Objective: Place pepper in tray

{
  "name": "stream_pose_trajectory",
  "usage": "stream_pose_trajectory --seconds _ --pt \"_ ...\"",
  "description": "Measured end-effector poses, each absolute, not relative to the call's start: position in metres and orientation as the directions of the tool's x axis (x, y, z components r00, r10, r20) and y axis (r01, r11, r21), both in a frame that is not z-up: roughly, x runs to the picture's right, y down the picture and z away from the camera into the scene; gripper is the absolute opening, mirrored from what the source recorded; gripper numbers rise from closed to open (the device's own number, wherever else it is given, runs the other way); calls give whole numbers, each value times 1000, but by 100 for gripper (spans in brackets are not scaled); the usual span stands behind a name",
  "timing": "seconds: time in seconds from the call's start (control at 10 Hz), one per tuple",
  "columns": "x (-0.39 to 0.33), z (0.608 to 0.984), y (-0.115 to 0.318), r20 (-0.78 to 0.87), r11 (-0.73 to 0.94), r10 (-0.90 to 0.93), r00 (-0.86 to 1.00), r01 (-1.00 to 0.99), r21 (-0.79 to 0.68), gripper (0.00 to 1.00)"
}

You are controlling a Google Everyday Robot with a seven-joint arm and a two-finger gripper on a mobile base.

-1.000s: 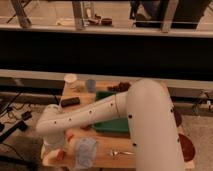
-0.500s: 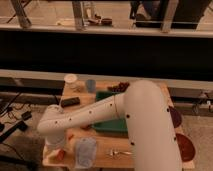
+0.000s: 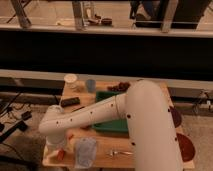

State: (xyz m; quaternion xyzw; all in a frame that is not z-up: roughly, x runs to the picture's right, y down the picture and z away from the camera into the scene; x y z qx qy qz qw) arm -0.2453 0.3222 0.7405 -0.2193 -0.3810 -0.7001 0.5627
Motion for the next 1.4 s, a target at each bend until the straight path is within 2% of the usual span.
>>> stream_pose_trajectory --seconds 0.1,0.2,0.6,0.7,0.8,1.0,1.1,1.4 --pt "-244 741 323 738 -70 -619 -268 955 288 57" --pt "-244 741 323 739 -67 -618 -269 954 291 55" --pt "-242 743 325 743 -64 -612 -271 953 295 54" --pt "-242 741 324 743 -65 -612 -272 953 296 50" --pt "-241 741 324 744 -66 -610 -272 953 294 38" --pt "-239 741 324 741 -63 -614 -271 953 296 23" --pt "-237 741 322 738 -52 -622 -263 954 296 20" --pt "-236 737 318 731 -46 -632 -258 954 297 20"
